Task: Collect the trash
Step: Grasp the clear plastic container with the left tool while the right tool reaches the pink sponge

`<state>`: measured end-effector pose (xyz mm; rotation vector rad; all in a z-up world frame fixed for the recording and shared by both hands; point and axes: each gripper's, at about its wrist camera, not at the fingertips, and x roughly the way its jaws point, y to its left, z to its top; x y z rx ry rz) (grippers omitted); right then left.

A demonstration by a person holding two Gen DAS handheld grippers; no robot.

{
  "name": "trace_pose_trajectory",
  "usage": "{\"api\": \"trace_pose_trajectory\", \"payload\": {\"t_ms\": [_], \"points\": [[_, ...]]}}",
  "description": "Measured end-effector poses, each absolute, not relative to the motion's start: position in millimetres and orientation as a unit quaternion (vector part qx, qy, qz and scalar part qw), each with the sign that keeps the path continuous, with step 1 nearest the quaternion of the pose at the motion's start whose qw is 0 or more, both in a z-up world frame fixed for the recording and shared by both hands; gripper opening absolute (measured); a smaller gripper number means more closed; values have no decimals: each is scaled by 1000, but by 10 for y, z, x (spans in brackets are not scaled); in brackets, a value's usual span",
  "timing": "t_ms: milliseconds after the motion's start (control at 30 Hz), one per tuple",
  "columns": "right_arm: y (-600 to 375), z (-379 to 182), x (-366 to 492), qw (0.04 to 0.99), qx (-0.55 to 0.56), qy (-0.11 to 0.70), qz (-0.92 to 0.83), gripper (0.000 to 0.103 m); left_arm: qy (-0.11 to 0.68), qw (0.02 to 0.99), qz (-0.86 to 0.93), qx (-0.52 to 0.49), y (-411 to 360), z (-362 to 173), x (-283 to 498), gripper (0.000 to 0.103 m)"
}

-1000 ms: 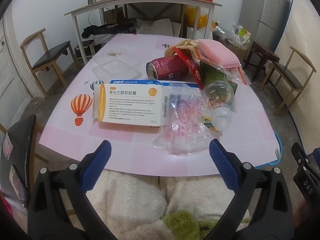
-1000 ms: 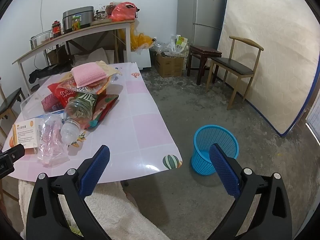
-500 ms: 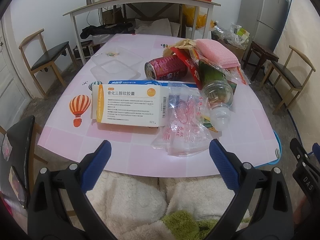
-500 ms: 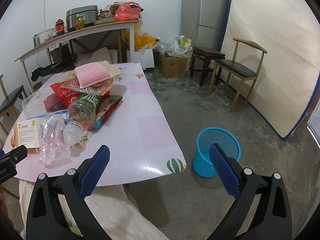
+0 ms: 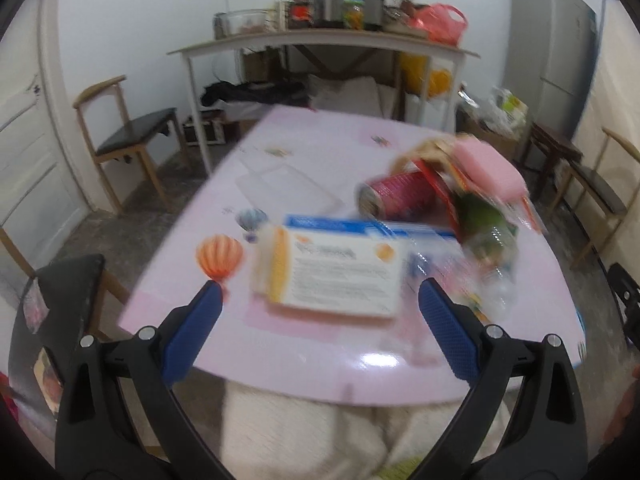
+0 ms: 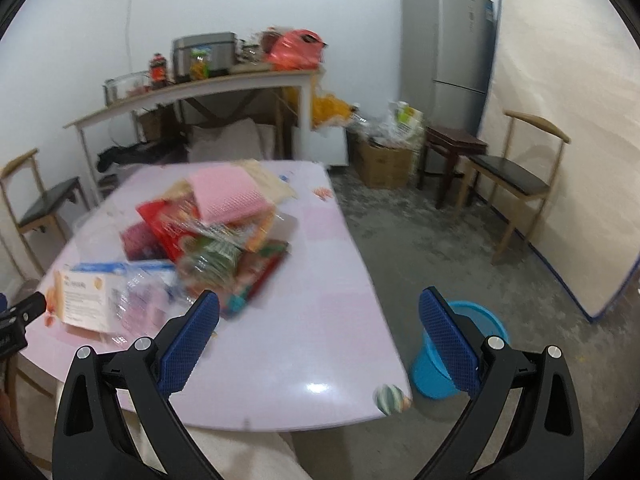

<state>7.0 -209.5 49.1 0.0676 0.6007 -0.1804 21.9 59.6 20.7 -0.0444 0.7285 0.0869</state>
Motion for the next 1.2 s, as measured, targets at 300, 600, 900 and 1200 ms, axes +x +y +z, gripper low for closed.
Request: {"api": "trace_pose_trajectory", "payload": {"t_ms": [300, 600, 900, 1200], "points": [[-1955, 666, 449, 967, 41, 249, -19, 97, 388, 917, 34, -84, 1412, 431, 1041, 94], [-2050, 565, 769, 966, 54, 251, 6, 97, 402, 900, 3, -169, 1815, 32, 1959, 94], [-2249, 427, 1000, 961, 50, 272, -13, 97, 489, 849, -10, -198, 1940, -557, 2751, 94], [-2261, 454, 1087, 961, 55, 270, -21, 97, 514, 829, 0, -223, 2024, -820, 2811, 31]]}}
